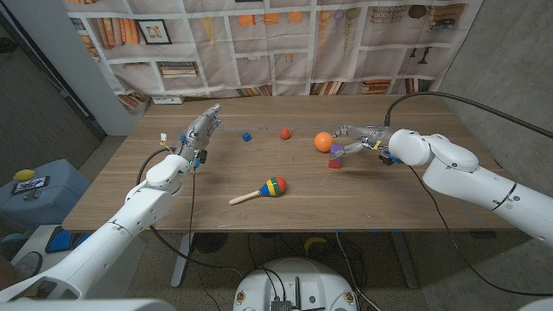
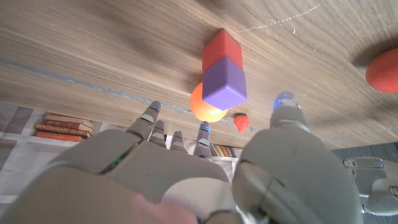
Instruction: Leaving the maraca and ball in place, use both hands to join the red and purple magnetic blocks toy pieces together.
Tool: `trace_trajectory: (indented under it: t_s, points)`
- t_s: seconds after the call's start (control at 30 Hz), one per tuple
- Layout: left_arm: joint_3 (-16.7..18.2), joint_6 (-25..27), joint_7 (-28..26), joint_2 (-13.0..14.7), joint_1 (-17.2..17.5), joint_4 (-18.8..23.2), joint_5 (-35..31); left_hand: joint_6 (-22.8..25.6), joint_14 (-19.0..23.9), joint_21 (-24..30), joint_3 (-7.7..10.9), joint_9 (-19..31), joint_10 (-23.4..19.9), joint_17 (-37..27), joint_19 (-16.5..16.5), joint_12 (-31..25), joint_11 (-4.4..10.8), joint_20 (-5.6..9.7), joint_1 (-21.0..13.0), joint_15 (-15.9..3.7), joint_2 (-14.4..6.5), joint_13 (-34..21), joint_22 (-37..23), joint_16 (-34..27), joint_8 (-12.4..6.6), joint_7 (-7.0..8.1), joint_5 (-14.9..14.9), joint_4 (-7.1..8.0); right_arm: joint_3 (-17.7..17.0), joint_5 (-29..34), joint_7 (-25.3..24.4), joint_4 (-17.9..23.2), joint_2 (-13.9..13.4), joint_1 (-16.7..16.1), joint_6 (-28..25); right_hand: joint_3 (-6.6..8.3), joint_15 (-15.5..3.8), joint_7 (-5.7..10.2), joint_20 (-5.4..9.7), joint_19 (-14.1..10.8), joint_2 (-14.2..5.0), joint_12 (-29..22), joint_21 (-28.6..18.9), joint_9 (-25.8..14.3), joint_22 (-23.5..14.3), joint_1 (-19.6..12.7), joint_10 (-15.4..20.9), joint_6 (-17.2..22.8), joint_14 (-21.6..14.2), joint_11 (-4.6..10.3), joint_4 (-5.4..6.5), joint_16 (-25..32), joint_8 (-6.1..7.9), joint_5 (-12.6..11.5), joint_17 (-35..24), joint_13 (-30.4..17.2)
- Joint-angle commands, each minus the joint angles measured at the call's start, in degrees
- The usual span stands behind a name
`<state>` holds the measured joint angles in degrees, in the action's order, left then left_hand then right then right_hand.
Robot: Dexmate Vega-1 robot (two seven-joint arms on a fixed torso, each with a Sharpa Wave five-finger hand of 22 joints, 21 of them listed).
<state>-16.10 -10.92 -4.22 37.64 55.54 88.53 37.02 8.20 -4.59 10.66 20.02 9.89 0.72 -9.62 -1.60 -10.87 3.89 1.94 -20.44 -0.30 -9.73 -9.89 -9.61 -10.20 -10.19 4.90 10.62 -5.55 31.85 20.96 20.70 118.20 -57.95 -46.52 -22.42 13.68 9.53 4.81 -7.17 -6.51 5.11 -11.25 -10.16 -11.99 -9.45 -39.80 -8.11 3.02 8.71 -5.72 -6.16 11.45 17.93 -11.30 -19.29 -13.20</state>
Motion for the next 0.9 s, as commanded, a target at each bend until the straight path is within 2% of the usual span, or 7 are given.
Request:
trace_trajectory:
  t_s: [0.03, 0.17, 0.37, 0.7, 0.77, 0.83, 0.9]
  points:
    - [-0.6, -1.7, 2.9, -0.2, -1.5, -2.6, 0.0, 0.5, 0.2, 0.4, 0.63, 0.0, -0.6, 0.0, 0.4, -0.2, 0.05, 0.76, 0.2, -0.15, 0.0, 0.0, -0.1, 0.0, -0.21, -0.02, 0.4, 0.06, -5.2, -10.8, -9.0, -3.4, -0.9, -3.9, 7.9, 0.07, -0.4, 0.36, 0.0, 0.4, -0.31, -0.5, -0.2, 0.0, -0.3, 0.8, 0.0, -0.8, -0.3, 0.66, 0.21, 0.4, -0.52, -0.5, -0.3, -0.1]
    - [-1.3, -3.1, 4.2, -0.8, -2.8, -4.8, -0.6, 0.5, 0.3, 0.4, 0.76, 0.0, -0.6, 0.0, 0.4, -0.2, 0.06, 0.67, 0.2, -0.16, 0.0, 0.0, -0.1, 0.1, -0.2, -0.03, 0.4, 0.03, -6.6, -13.2, -13.2, -5.4, -0.2, -5.3, 11.5, -0.03, -1.2, 0.52, 0.71, -0.4, -0.52, -1.2, -0.6, 0.3, -0.3, 1.5, 1.8, -0.1, -1.4, 1.2, 0.3, 0.9, -0.79, -0.5, -0.2, 0.1]
    - [-1.5, -5.4, 3.9, -3.4, -3.4, -7.7, -0.1, 0.8, 0.5, 0.4, 1.05, 0.0, -1.4, 0.0, 0.6, -0.4, 0.04, 0.6, 0.4, -0.21, -0.1, 0.0, -0.1, 0.0, -0.3, -0.02, 0.4, -0.02, -8.5, -17.6, -17.2, -7.9, 1.3, -6.7, 14.8, -0.14, -2.13, 1.04, 1.74, -1.7, -0.73, -1.9, -1.0, 0.6, -0.2, 2.3, 4.1, 1.1, -2.6, 2.14, 0.34, 1.4, -1.02, -0.3, 0.1, 0.4]
    - [-2.3, -6.9, 3.8, -4.3, -4.2, -9.7, -1.3, 1.1, 1.1, 0.6, 1.43, 0.0, -1.7, 0.0, 1.4, -0.4, 0.06, 0.71, 0.7, -0.48, -0.1, 0.0, -0.1, -0.1, -0.31, -0.23, 0.4, -0.02, -8.9, -25.1, -19.6, -14.6, 5.7, -6.2, 21.0, -0.17, -4.27, 1.33, 3.25, -3.0, -1.24, -2.1, -1.2, 1.1, -0.2, 3.1, 5.5, 1.4, -3.5, 3.14, 0.34, 1.5, -1.97, 0.0, 0.7, 0.9]
    - [-2.3, -6.6, 3.6, -4.1, -4.0, -9.3, -1.4, 1.3, 1.2, 0.6, 1.56, 0.0, -1.9, 0.0, 1.5, -0.4, 0.19, 0.66, 0.7, -0.5, -0.2, 0.0, -0.1, -0.2, -0.37, -0.25, 0.4, -0.02, -8.9, -26.0, -20.2, -15.6, 6.3, -6.2, 21.8, -0.18, -4.63, 1.37, 3.8, -3.3, -1.46, -2.2, -1.2, 1.2, -0.2, 3.4, 6.2, 1.4, -3.7, 3.22, 0.4, 1.5, -2.24, 0.1, 0.9, 1.1]
    - [-2.2, -6.7, 3.0, -4.1, -3.7, -9.1, -1.6, 1.4, 1.3, 0.6, 1.71, 0.0, -2.1, 0.0, 1.6, -0.5, 0.04, 0.53, 0.8, -0.5, -0.3, 0.0, -0.1, -0.2, -0.39, -0.12, 0.4, 0.03, -9.2, -27.7, -21.0, -17.3, 7.5, -6.5, 24.0, -0.25, -5.93, 1.46, 5.11, -3.9, -1.82, -2.1, -1.2, 1.4, -0.1, 4.0, 6.6, 1.5, -4.2, 3.18, 0.56, 1.5, -2.73, 0.4, 1.2, 1.3]
    - [-2.2, -7.5, 2.7, -4.8, -3.6, -9.5, -1.5, 1.4, 1.4, 0.6, 1.84, 0.0, -2.4, 0.0, 1.6, -0.6, 0.09, 0.46, 0.9, -0.46, -0.4, 0.0, -0.1, -0.2, -0.38, -0.11, 0.4, 0.1, -9.2, -28.4, -21.5, -17.7, 7.9, -6.6, 23.9, -0.33, -6.92, 1.49, 5.91, -4.3, -2.2, -2.2, -1.1, 1.5, -0.1, 4.7, 7.9, 1.9, -4.6, 4.27, 0.68, 1.5, -3.21, 0.7, 1.7, 1.6]
